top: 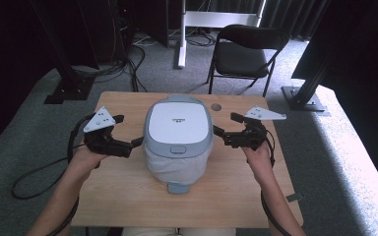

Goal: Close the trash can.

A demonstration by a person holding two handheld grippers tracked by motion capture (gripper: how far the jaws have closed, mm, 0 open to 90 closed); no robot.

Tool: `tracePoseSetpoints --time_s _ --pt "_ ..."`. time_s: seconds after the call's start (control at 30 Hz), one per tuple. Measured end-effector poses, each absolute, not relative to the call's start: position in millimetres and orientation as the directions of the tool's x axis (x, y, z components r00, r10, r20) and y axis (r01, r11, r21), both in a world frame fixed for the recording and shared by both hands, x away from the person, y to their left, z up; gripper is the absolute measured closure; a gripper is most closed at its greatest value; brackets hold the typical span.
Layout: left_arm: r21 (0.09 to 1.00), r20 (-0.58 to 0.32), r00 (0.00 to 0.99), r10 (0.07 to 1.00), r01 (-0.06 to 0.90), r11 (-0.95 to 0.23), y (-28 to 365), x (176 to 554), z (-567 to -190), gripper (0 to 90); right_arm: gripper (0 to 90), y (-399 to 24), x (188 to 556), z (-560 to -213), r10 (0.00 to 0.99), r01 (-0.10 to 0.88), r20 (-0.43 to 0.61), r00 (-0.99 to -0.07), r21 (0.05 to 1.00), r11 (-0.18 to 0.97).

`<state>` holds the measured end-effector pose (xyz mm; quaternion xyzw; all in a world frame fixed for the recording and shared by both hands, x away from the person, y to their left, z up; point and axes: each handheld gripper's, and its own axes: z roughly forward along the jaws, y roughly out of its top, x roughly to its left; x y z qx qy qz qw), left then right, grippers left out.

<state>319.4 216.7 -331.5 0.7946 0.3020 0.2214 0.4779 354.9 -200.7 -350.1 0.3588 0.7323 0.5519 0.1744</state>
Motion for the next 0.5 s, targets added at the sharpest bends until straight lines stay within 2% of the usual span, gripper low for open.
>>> tracePoseSetpoints --time_s 0.13,0.5 --pt "0.882 0.081 0.716 0.693 0.272 -0.385 218 318 -338 2.1 10.2 -205 355 -354 0.725 0.341 0.149 -0.672 0.932 0.125" --pt "0.884 0.051 0.72 0.693 0.29 -0.367 225 318 -354 2.1 10.2 -215 354 -366 0.739 0.358 0.163 -0.653 0.927 0.113"
